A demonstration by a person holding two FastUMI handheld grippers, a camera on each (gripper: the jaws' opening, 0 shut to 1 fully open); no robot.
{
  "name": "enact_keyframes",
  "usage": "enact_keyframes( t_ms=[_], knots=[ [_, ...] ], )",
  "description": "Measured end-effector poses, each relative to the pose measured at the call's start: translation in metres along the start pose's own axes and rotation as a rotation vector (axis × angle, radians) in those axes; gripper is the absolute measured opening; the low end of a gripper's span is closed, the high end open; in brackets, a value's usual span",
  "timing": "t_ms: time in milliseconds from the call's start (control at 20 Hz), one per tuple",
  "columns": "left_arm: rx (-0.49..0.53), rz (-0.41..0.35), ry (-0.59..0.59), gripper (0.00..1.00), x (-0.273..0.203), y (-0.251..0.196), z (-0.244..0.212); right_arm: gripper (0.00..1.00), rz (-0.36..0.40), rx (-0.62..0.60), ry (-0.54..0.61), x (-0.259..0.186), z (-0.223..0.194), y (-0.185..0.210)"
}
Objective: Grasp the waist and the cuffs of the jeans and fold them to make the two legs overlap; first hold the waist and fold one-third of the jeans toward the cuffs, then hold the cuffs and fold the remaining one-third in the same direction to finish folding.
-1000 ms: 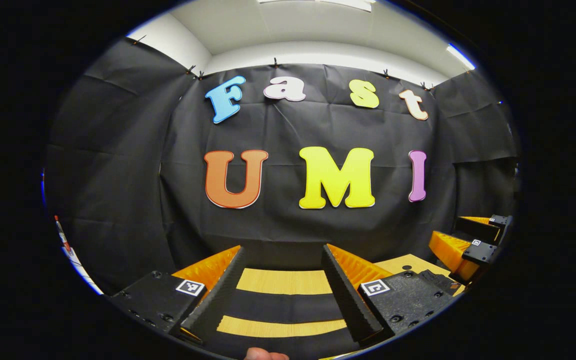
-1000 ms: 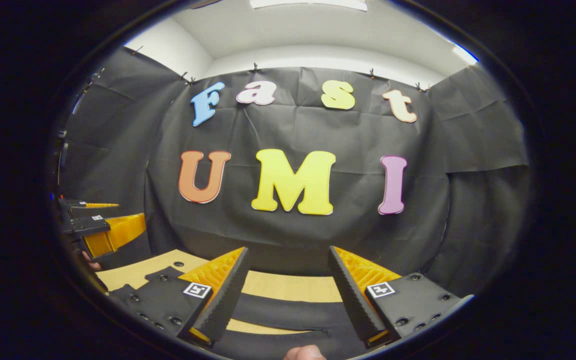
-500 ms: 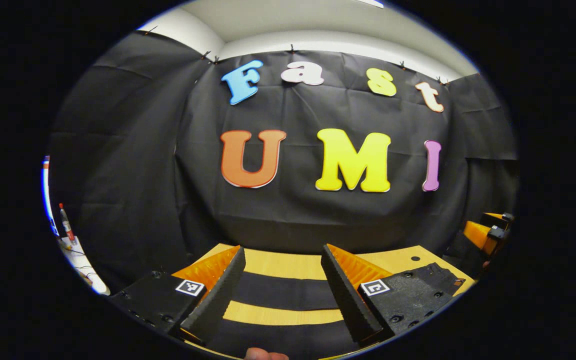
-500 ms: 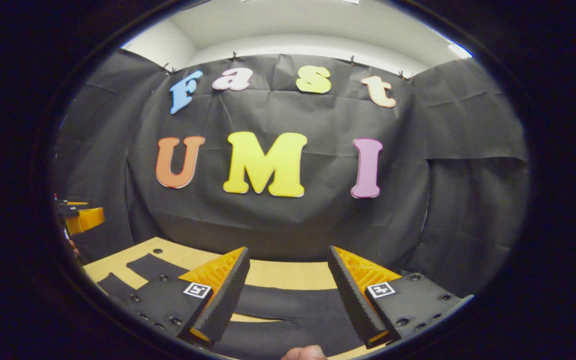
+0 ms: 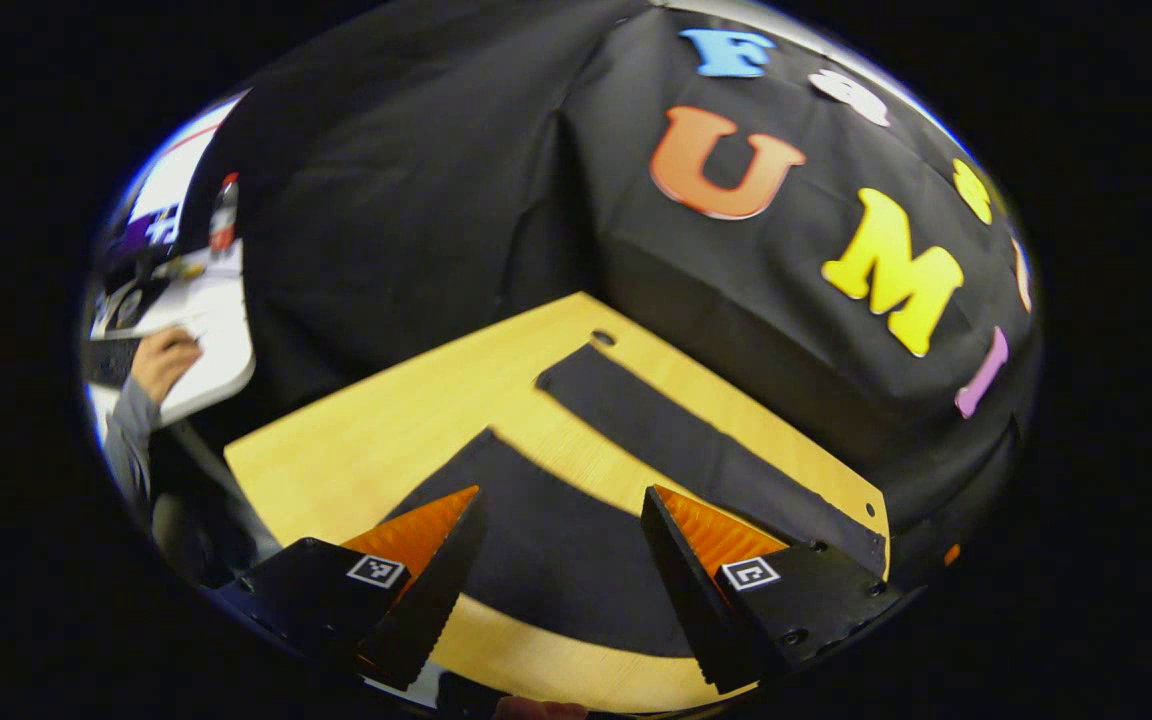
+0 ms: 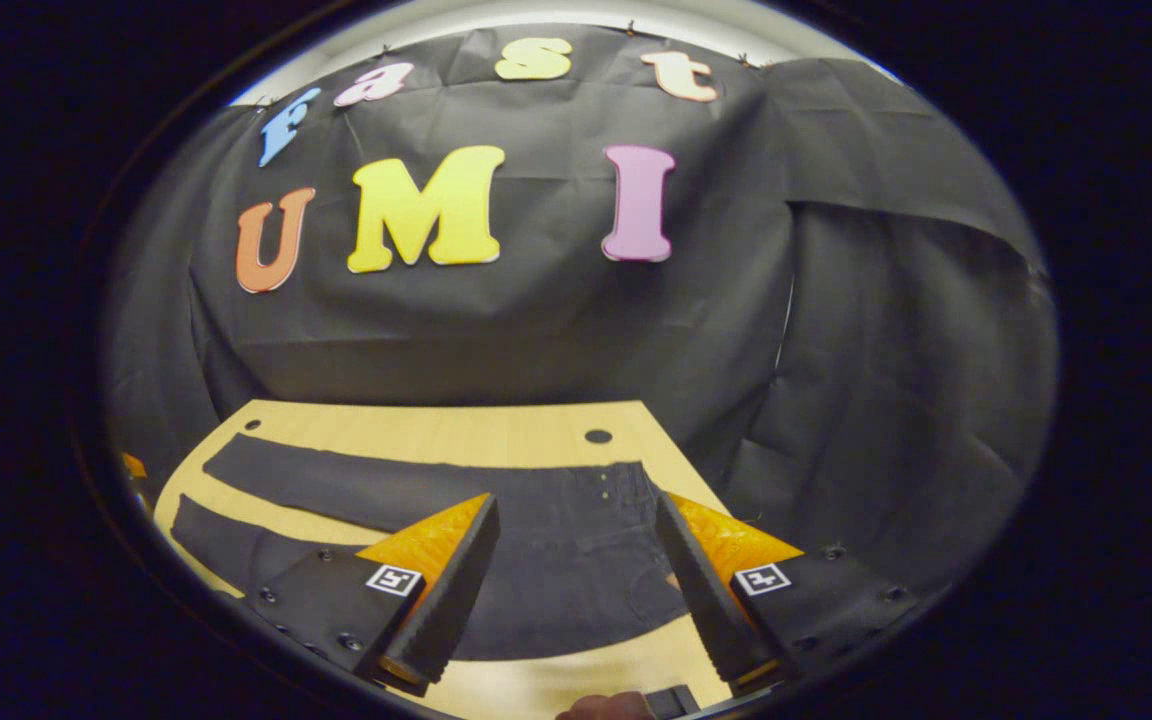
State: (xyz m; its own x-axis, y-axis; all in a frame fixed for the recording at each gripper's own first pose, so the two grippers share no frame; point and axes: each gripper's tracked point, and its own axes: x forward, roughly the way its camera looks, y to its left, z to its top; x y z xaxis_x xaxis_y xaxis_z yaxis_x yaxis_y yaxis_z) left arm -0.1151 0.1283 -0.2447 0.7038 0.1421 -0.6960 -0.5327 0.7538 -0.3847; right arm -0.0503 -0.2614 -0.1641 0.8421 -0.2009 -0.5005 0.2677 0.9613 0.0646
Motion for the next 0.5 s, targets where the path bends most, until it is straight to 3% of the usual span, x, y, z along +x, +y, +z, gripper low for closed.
enact_keyframes(
  t_ms=[250, 400, 500],
  knots=[
    [-0.476, 0.026, 0.222, 0.99, 0.006, 0.027, -0.053, 1.00, 0.030, 0.282, 0.223, 0.015, -0.066, -0.020],
    [-0.652, 0.034, 0.257, 0.99, 0.013, 0.030, -0.056, 0.99, 0.028, 0.387, 0.310, 0.020, -0.094, -0.024],
    [-0.704, 0.043, 0.262, 1.00, 0.018, 0.030, -0.053, 0.94, 0.017, 0.432, 0.338, 0.022, -0.106, -0.030]
  ],
)
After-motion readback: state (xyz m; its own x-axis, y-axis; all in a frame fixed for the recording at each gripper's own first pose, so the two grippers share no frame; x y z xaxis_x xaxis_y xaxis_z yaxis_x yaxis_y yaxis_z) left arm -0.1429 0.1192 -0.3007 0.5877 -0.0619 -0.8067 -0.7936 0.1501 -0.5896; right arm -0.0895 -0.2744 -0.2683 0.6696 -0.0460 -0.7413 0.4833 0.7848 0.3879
